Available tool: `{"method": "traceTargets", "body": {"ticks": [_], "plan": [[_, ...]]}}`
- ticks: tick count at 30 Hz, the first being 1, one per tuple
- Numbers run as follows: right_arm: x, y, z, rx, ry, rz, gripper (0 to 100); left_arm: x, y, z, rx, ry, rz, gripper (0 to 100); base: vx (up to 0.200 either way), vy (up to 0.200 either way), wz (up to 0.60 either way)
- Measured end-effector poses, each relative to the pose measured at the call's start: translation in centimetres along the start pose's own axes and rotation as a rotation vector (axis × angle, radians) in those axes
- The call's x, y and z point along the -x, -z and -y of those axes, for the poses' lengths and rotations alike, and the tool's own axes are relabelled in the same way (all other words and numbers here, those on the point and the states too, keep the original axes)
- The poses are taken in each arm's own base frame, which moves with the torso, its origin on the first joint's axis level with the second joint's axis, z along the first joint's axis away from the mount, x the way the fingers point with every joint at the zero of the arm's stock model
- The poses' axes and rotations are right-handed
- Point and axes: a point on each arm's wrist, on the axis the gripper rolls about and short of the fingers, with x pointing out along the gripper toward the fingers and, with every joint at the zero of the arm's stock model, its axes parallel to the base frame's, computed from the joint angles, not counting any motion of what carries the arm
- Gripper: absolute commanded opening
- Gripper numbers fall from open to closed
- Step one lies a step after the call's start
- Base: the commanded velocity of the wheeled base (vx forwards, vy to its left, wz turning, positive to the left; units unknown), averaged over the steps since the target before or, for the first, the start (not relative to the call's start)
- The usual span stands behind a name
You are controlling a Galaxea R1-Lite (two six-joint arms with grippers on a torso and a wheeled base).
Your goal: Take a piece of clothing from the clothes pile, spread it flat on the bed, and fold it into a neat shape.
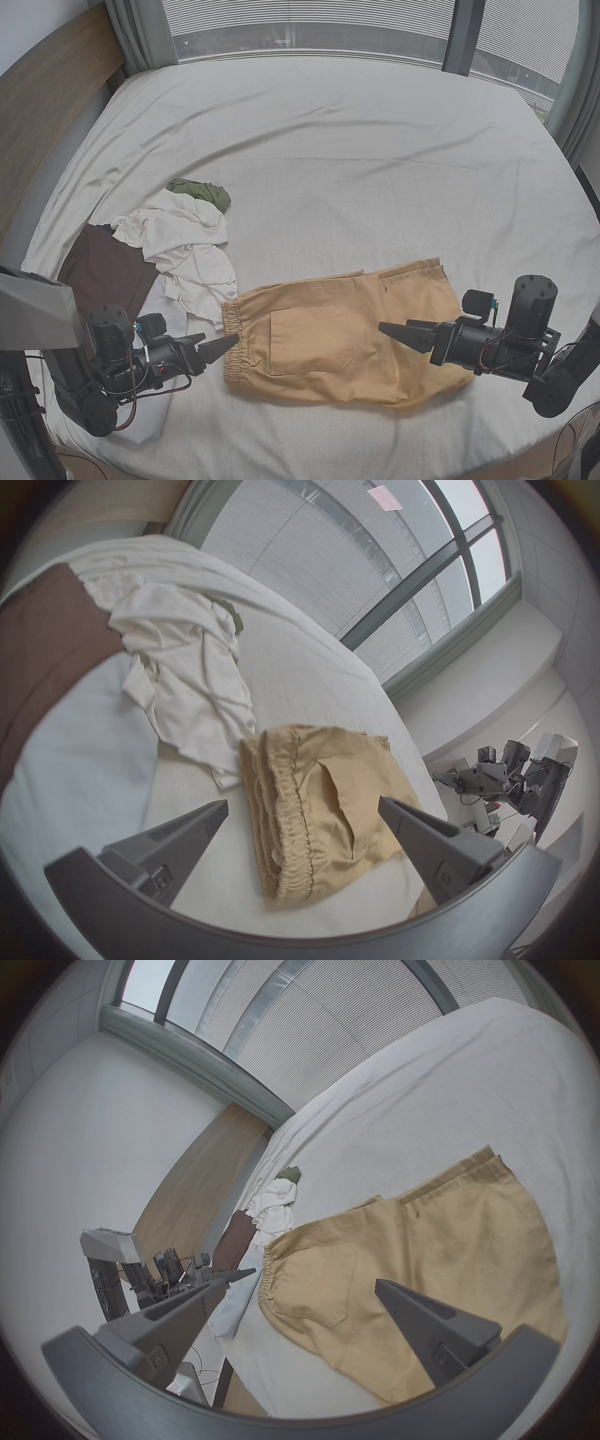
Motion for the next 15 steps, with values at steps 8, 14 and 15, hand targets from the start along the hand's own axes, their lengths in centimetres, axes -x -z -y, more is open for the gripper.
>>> {"method": "traceTargets", "body": {"ticks": [8,14,15], "plan": [[0.3,-0.2,0.7,-0.012,0.016,0.008,100,-1.3,1.4,0.1,0.090,0.016,-0.057,100,0.000,0.000,0.00],[0.3,-0.3,0.8,-0.013,0.020,0.009,100,-2.5,2.2,-0.3,0.129,0.008,-0.078,100,0.000,0.000,0.00],[0.3,-0.3,0.8,-0.013,0.020,0.009,100,-2.6,2.3,-0.4,0.131,0.005,-0.082,100,0.000,0.000,0.00]]}}
